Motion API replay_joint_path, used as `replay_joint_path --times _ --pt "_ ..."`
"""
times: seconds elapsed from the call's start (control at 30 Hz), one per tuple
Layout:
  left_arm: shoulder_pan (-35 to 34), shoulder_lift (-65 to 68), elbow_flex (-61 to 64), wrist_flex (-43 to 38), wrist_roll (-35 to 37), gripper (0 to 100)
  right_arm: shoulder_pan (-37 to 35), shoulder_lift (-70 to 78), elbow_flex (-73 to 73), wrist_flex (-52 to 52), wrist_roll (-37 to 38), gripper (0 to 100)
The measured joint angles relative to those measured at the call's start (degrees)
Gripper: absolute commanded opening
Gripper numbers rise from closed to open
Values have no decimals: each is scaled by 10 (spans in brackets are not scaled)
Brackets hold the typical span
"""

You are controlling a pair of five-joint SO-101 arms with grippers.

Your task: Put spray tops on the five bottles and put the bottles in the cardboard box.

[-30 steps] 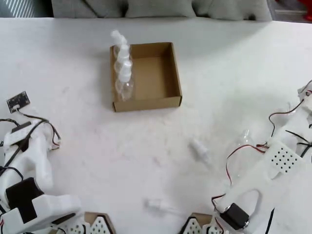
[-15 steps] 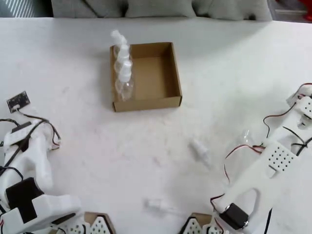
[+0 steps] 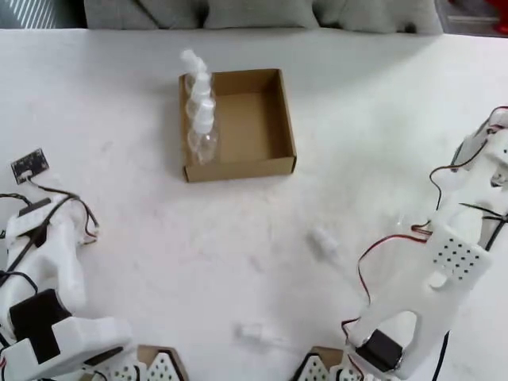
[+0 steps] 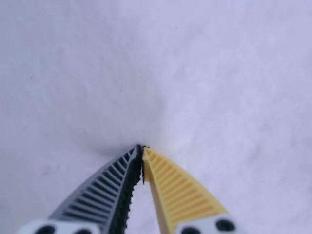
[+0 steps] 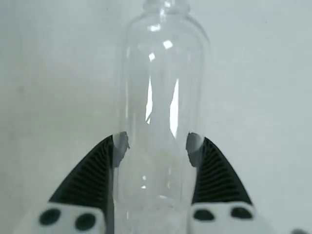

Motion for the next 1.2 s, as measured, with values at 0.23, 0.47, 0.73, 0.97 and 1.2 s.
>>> replay_joint_path --times 0.23,0.47,0.73,0.97,1.2 --pt "0 0 0 0 0 22 -2 -192 278 0 67 16" --pt "0 0 0 0 0 22 -1 -352 487 0 146 17" --pt "0 0 0 0 0 22 40 -498 734 -80 220 17" --pt "0 0 0 0 0 22 84 -635 965 -217 275 37" --pt "0 0 0 0 0 22 106 -690 1127 -364 306 217"
